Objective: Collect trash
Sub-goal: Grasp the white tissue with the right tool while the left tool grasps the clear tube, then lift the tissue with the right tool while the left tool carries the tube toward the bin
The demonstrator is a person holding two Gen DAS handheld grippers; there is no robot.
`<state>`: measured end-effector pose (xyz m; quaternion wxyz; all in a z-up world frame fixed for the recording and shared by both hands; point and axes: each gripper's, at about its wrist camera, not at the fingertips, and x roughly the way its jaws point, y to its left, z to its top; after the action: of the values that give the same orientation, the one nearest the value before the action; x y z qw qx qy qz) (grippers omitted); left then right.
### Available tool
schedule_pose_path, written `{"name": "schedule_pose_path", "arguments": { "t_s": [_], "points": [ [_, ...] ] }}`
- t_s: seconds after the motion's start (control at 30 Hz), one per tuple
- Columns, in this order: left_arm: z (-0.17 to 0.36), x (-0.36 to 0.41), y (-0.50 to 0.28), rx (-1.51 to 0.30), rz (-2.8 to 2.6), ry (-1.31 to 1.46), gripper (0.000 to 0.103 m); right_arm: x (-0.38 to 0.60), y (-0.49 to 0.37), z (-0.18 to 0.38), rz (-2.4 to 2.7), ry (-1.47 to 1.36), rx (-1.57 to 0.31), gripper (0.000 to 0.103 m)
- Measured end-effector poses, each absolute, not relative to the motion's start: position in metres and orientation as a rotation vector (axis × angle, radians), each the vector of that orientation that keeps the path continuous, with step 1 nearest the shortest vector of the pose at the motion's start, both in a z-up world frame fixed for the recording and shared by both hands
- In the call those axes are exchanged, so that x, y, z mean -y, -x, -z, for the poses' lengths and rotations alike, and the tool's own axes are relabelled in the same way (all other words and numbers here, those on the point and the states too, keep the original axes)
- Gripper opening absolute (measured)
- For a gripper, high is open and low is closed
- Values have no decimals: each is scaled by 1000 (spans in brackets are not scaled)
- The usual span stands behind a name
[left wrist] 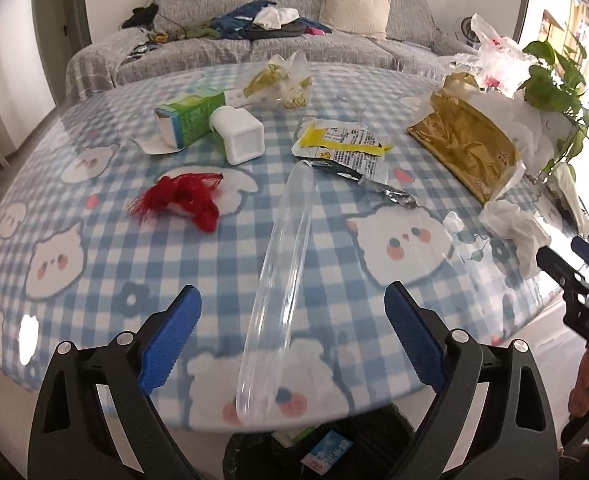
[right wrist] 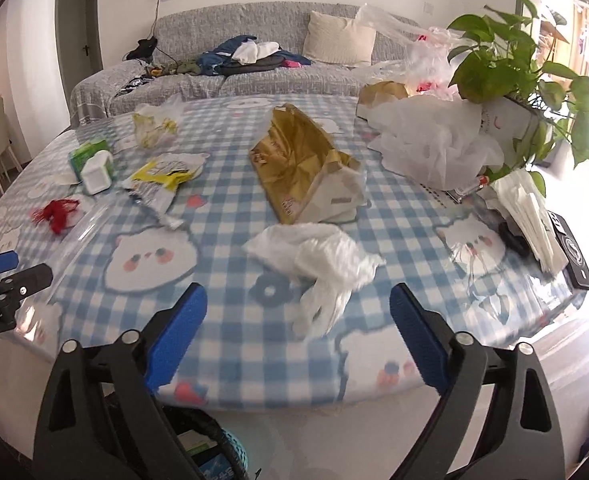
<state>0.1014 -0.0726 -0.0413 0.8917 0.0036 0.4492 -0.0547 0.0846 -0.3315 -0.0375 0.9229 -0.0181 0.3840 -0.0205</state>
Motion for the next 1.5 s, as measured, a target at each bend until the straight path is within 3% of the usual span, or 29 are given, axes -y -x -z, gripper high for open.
{"name": "schedule_pose_path", "arguments": {
  "t_s": [0.37,0.63,0.77,0.93,1.03,1.23,1.5],
  "points": [
    [57,77,-144,-1007,90,-20,83,348,-135,51,46,13,-844,68],
    [68,91,-164,-1049,90,-61,67,351,-152,65,63,19,-910,49],
    [72,94,-167,-1059,81,-72,59,354,-156,72,65,15,-935,42],
    [71,97,-167,-1057,90,-81,35,351,-157,74,58,14,-942,29],
    [70,97,-166,-1059,83,-82,26,348,-157,76,59,21,-949,25],
    [69,94,-162,-1054,96,-51,25,345,-156,76,57,23,-950,12],
    [69,92,-159,-1053,95,-38,25,345,-155,74,55,20,-948,11]
  ]
}}
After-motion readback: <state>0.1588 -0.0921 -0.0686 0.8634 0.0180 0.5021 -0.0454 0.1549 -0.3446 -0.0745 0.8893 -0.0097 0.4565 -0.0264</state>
